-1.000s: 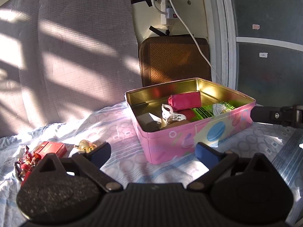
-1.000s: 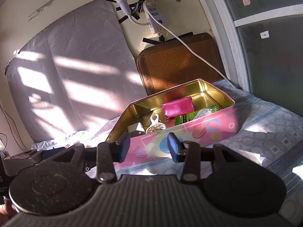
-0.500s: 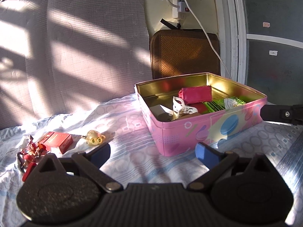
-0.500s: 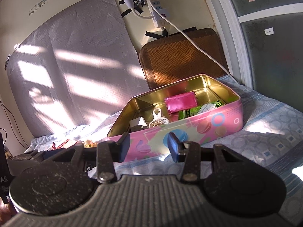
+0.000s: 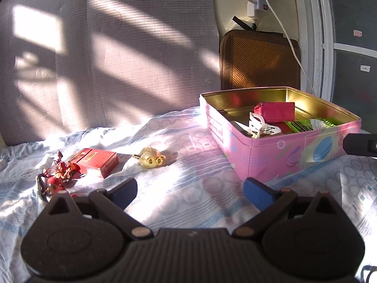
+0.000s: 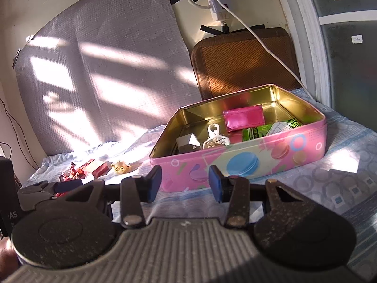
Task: Organize rigid objects
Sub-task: 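Reach the right gripper to the red stapler and grasp it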
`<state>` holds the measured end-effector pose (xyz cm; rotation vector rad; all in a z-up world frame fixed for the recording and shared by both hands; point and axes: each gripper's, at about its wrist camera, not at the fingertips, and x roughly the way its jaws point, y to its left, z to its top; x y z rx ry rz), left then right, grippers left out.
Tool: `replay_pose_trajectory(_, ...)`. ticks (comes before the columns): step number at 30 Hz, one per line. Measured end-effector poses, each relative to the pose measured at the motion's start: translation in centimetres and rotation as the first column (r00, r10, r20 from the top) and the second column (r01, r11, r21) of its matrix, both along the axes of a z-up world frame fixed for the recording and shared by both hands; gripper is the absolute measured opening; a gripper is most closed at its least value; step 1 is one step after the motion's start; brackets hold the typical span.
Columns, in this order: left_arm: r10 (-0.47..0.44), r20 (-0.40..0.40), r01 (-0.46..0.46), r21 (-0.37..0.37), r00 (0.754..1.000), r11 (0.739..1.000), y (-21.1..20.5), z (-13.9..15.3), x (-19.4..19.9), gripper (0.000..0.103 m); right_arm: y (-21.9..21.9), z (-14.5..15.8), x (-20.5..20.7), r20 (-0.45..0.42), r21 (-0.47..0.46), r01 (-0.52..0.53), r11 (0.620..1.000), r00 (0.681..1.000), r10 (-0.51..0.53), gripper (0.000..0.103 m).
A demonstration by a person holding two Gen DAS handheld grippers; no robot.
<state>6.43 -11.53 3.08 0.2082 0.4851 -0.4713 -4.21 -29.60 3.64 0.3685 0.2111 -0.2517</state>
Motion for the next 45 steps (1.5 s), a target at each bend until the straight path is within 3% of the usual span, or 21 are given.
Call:
replay_pose_trajectory(10, 0.096, -0.018, -0.097, -0.006, 0.995, 0.995, 4.4, -1.0, 2.0, 0.1, 2.9, 0.2, 3.1, -0.042, -0.047, -0.091, 0.995, 0.995, 0.089, 0.046)
replay_pose_trajectory(17, 0.203, -0.018, -0.204, -0.023, 0.979, 0.979, 10.0, -1.7, 3.3, 0.1, 5.6, 0.1, 5.7, -0.092, -0.086, -0.178, 0.98, 0.981, 0.17, 0.046)
replay_pose_trajectory(22, 0.373, -0.028, -0.374, -0.097, 0.927, 0.922, 16.7, -1.7, 5.1, 0.1, 8.7, -0.4, 9.1, -0.162, -0.12, -0.296, 0.948, 0.947, 0.276, 0.046)
replay_pose_trajectory(25, 0.494, -0.027, -0.491, -0.171, 0.869, 0.854, 20.3, -1.6, 5.8, 0.1, 11.1, -0.8, 12.1, -0.221, -0.138, -0.378, 0.915, 0.913, 0.343, 0.046)
replay_pose_trajectory(27, 0.546, -0.069, -0.545, -0.243, 0.835, 0.802, 22.3, -1.6, 6.2, 0.1, 12.8, -1.0, 14.2, -0.257, -0.161, -0.431, 0.888, 0.887, 0.384, 0.046)
replay_pose_trajectory(31, 0.58, -0.102, -0.578, -0.324, 0.808, 0.749, 24.1, -1.6, 6.0, 0.099, 16.7, -0.9, 18.7, -0.302, -0.194, -0.541, 0.818, 0.826, 0.475, 0.047)
replay_pose_trajectory(35, 0.61, -0.117, -0.603, -0.375, 0.784, 0.704, 25.1, -1.7, 5.8, 0.1, 19.8, -0.4, 23.1, -0.311, -0.201, -0.591, 0.781, 0.795, 0.521, 0.068)
replay_pose_trajectory(37, 0.621, -0.137, -0.617, -0.393, 0.772, 0.681, 25.6, -1.9, 6.0, 0.1, 20.8, -0.6, 25.4, -0.33, -0.202, -0.593, 0.78, 0.791, 0.516, 0.072)
replay_pose_trajectory(41, 0.611, -0.168, -0.618, -0.416, 0.774, 0.668, 26.3, -2.1, 6.3, 0.1, 21.2, -1.9, 27.9, -0.373, -0.196, -0.598, 0.777, 0.779, 0.505, 0.066)
replay_pose_trajectory(45, 0.583, -0.15, -0.589, -0.401, 0.798, 0.702, 25.7, -2.0, 6.4, 0.1, 19.2, -1.9, 24.3, -0.369, -0.185, -0.617, 0.765, 0.765, 0.528, 0.065)
